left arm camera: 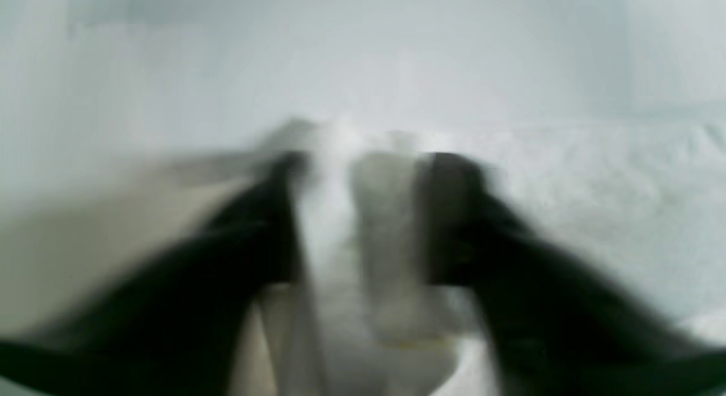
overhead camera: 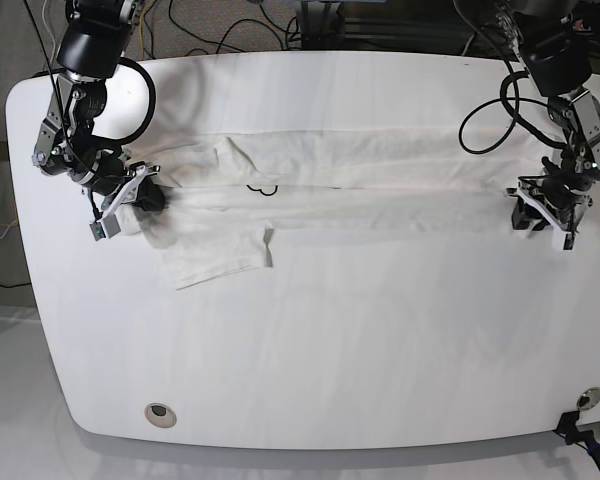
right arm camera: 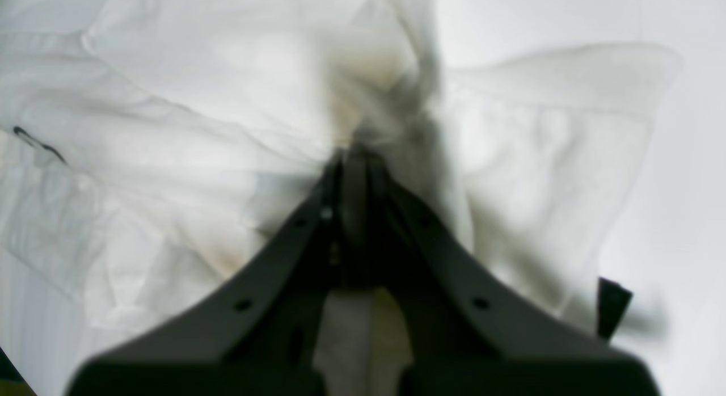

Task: Fold the T-shirt properly
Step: 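Pinch the strip's end with the left gripper and drag it along the strip, then pull the strip's end with the left gripper away from the right gripper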

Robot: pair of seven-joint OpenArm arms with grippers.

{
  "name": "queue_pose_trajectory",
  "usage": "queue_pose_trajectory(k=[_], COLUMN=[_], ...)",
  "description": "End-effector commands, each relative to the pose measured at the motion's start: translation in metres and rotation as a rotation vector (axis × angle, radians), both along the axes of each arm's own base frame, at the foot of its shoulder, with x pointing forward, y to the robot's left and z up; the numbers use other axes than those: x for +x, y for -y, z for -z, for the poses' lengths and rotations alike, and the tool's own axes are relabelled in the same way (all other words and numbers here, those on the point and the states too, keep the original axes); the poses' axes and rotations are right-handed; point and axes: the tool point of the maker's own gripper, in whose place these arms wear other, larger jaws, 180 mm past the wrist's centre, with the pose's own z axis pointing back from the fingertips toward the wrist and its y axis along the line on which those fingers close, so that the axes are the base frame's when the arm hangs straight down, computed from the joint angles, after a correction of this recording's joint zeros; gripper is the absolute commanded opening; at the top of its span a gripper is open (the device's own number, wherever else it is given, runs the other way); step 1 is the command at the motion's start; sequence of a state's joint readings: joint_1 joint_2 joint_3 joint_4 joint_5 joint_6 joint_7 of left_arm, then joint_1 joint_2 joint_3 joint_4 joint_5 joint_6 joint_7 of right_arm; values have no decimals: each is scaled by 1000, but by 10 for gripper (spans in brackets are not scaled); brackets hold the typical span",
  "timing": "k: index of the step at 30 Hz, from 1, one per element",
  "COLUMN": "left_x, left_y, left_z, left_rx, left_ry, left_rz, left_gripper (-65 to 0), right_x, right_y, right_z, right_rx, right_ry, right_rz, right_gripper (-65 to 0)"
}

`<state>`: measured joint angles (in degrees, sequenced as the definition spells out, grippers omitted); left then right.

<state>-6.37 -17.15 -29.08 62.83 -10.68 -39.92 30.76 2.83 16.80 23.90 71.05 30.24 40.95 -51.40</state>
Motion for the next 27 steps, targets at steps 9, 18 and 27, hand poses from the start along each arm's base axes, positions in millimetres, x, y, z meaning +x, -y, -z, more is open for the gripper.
queue_pose_trajectory(k=[9, 18, 27], left_x=[32, 67, 34], left_y=[-11, -24, 26], left_z=[-38, -120, -134], left_rx=[11, 93, 214], left_ry=[106, 319, 356], left_rz=[-17, -33, 120], left_gripper=[-650, -650, -650], right_x=[-22, -23, -22], right_y=[8, 8, 8], right_z=[20, 20, 20], right_rx=[-79, -79, -83], right_ry=[-128, -129, -130], right_rz=[-32, -32, -34], right_gripper=[-650, -650, -650])
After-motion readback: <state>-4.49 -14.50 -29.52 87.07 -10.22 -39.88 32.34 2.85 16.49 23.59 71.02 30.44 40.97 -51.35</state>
